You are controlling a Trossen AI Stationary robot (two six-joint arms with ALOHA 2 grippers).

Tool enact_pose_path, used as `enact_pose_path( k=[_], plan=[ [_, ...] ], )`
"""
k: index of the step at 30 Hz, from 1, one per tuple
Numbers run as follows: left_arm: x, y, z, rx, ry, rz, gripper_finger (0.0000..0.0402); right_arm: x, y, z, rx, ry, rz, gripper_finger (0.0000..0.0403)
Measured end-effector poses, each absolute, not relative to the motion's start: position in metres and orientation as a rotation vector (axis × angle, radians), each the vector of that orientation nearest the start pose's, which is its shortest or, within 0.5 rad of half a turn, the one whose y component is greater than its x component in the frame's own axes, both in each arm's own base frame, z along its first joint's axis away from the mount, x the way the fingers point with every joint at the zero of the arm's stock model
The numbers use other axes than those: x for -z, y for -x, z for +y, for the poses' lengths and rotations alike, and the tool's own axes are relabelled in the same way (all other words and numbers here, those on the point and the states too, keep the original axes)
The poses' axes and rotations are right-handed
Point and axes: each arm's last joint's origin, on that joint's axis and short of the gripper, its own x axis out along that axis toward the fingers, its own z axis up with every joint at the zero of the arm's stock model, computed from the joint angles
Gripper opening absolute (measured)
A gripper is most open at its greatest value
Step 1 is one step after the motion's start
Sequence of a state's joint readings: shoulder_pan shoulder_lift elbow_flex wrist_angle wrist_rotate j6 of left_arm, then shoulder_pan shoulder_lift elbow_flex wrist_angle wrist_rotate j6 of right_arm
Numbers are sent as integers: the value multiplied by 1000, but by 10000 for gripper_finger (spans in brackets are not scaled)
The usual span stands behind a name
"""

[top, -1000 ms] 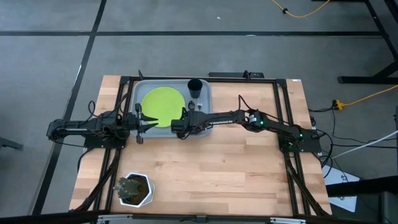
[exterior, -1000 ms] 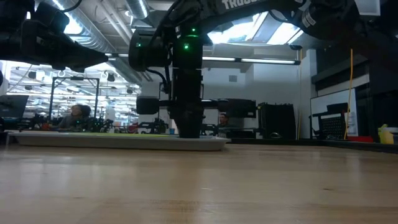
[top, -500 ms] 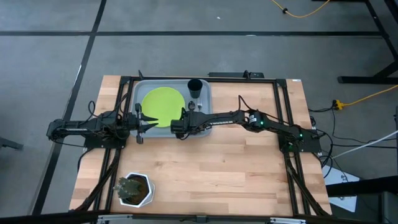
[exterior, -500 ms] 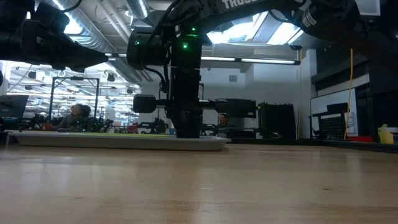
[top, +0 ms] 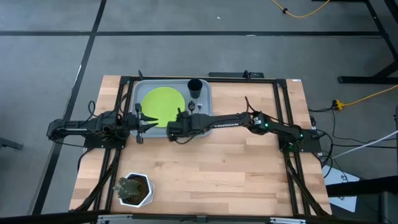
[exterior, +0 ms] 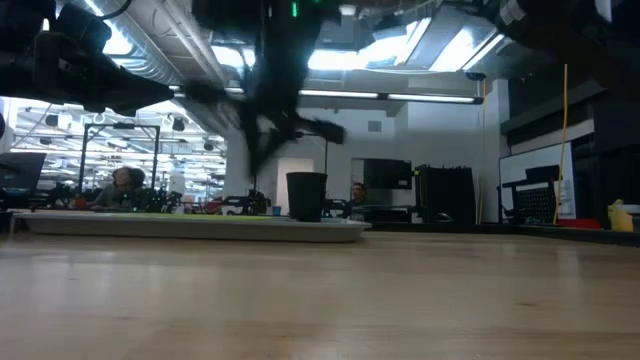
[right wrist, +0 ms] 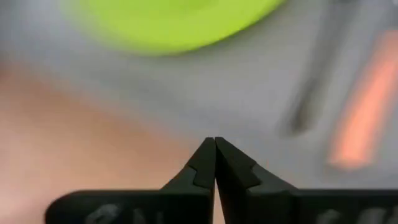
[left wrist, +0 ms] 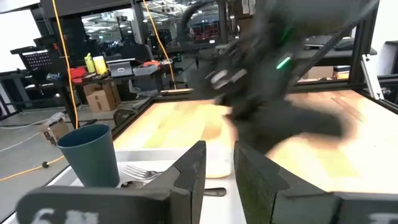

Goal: Pick and place plate/cup/fork/spoon on tray
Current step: Return to Home Position

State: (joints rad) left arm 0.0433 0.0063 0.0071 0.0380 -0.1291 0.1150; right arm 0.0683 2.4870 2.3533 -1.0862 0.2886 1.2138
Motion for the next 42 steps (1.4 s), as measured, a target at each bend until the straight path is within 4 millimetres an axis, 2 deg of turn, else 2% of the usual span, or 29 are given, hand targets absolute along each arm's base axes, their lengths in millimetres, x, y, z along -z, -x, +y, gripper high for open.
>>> enact_pose_path(
  k=[2,5,11,15,18,20,23,27,33,36,42],
  plan=[
    [-169,-97,8,-175,-113,-29,77,-212,-514,43,709,-885,954,16],
    [-169,-97,8,-175,-113,-28,77,-211,-517,72,533,-879,1000,18],
    [-169,-97,8,-175,-113,-27,77,-209,-515,139,190,-545,971,20],
    [-169,-97,8,-175,-113,-28,77,-214,-509,179,137,-378,866,20],
    [-169,-97,8,-175,-113,-28,77,-201,-500,199,131,-227,867,20],
    [-169,-97,8,-175,-113,-28,77,-186,-496,206,64,-174,906,20],
    [-169,-97,8,-175,-113,-28,77,-169,-495,205,-145,-137,922,20],
    [-169,-97,8,-175,-113,-29,77,-161,-484,184,-396,-32,795,20],
    [-169,-97,8,-175,-113,-28,76,-132,-429,151,-341,-79,794,20],
    [-169,-97,8,-174,-113,-29,76,-130,-403,142,-343,-111,721,20],
    [-169,-97,8,-175,-113,-28,76,-112,-352,127,-370,-140,561,20]
  ],
)
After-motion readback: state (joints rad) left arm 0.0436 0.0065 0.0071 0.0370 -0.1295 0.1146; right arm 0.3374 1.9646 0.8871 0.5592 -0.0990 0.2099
